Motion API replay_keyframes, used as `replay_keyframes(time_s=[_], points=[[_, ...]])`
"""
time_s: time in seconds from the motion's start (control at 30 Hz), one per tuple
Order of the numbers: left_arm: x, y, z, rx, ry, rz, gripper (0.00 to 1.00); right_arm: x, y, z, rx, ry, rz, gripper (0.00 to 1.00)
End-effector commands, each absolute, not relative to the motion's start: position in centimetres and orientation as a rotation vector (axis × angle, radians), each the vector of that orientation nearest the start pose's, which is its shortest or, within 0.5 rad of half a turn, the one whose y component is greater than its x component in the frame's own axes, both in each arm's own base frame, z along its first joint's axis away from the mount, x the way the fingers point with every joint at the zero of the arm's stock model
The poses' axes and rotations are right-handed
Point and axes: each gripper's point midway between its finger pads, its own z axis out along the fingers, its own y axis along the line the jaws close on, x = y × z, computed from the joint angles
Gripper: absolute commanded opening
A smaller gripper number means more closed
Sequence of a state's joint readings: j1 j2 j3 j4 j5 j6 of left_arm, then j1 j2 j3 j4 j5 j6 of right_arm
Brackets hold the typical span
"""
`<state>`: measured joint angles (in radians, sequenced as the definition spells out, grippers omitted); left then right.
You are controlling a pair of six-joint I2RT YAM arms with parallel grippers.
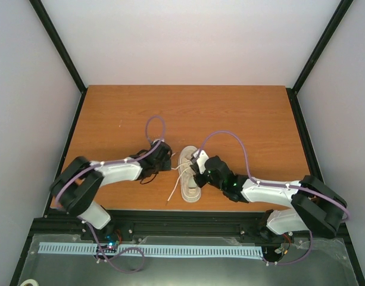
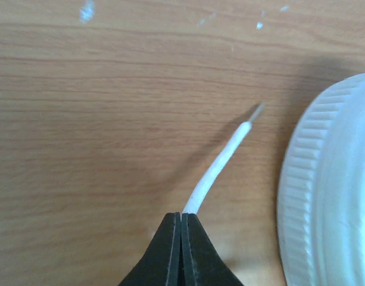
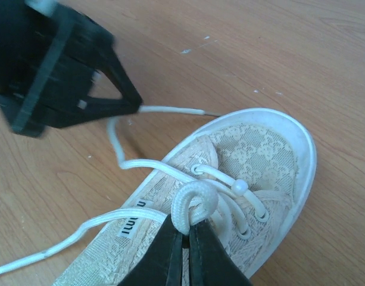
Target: Tie the shoes
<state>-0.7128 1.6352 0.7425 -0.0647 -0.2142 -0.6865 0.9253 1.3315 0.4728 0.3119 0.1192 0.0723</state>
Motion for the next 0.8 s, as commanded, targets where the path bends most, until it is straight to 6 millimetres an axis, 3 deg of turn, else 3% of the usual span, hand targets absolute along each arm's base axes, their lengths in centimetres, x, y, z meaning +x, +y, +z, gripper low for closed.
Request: replay_keyframes(time_s=[0.0,0.13,0.23,0.4,0.6,0.77], points=[[30.2,-21.2,8.3,-0.035,2.396,-0.393,0.01,24.8,28.5,12.3,-0.722,1.972,0.483,0.03],[28.5,-22.8,12.6,0.086,2.278,-0.619,0.01,24.7,28.7,12.7,-0.704,2.011,0.512,0.03],[26.2,-24.0,14.8,0.227,2.167,-0.796,0.01,24.6,28.9,12.7,-0.681,2.052,0.538,0.03],[21.5,-25.2,16.9,0.449,2.035,-1.001,0.01,24.4,29.1,12.9,-0.635,2.117,0.631,0.03],[16.5,-26.9,16.8,0.663,1.989,-1.17,0.01,24.3,29.5,13.2,-0.585,2.168,0.747,0.03],[13.7,-28.5,15.9,0.843,2.004,-1.174,0.01,24.6,29.5,13.3,-0.569,2.185,0.778,0.03]])
